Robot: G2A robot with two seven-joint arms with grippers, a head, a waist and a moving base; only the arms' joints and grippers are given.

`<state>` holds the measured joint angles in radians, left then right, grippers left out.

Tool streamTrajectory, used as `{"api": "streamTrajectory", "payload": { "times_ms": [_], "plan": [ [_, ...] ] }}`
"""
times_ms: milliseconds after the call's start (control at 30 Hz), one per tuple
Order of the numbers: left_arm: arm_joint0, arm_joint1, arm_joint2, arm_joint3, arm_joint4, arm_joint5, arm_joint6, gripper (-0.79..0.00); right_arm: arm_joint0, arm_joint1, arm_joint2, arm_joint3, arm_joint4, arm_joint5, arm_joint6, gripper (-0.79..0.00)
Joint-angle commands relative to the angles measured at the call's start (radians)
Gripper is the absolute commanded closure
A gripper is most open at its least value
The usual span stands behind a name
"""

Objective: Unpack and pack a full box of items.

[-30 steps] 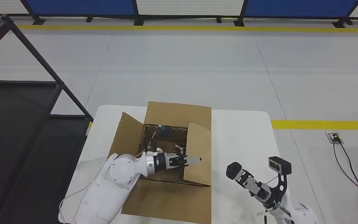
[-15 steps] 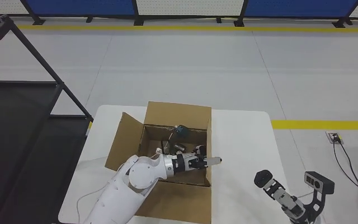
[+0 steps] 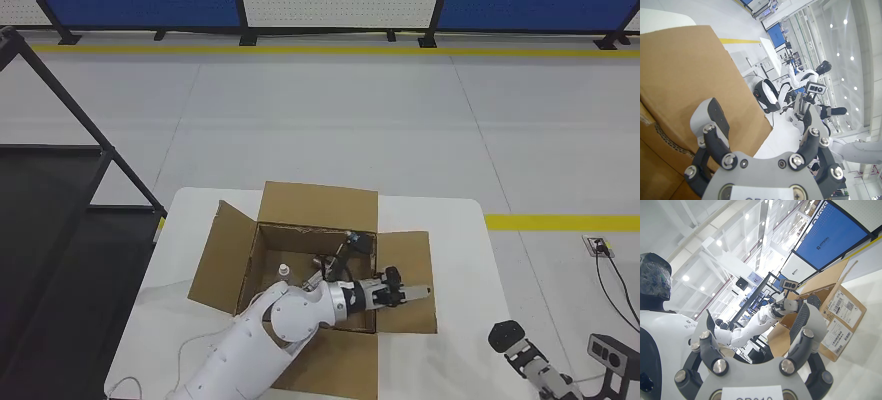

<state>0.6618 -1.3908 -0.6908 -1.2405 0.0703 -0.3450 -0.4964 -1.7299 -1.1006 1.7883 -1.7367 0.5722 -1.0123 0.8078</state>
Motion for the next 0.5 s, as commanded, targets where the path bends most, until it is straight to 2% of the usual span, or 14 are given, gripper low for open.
{"api": "streamTrajectory", "payload": {
  "times_ms": [0, 133, 467],
  "plan": [
    [-0.009, -0.013, 0.021, 0.024, 0.01, 0.017, 0.01, -0.785, -0.001, -0.004, 0.005, 0.0, 0.0, 0.0, 0.0, -0.785],
    [-0.022, -0.035, 0.052, 0.064, 0.03, 0.048, 0.029, -0.785, 0.011, -0.009, 0.004, 0.009, -0.007, 0.0, 0.0, -0.785],
    [-0.006, -0.036, 0.046, 0.048, 0.048, 0.065, 0.04, -0.785, 0.06, 0.0, -0.028, 0.046, -0.027, 0.0, 0.0, -0.785]
  ]
}}
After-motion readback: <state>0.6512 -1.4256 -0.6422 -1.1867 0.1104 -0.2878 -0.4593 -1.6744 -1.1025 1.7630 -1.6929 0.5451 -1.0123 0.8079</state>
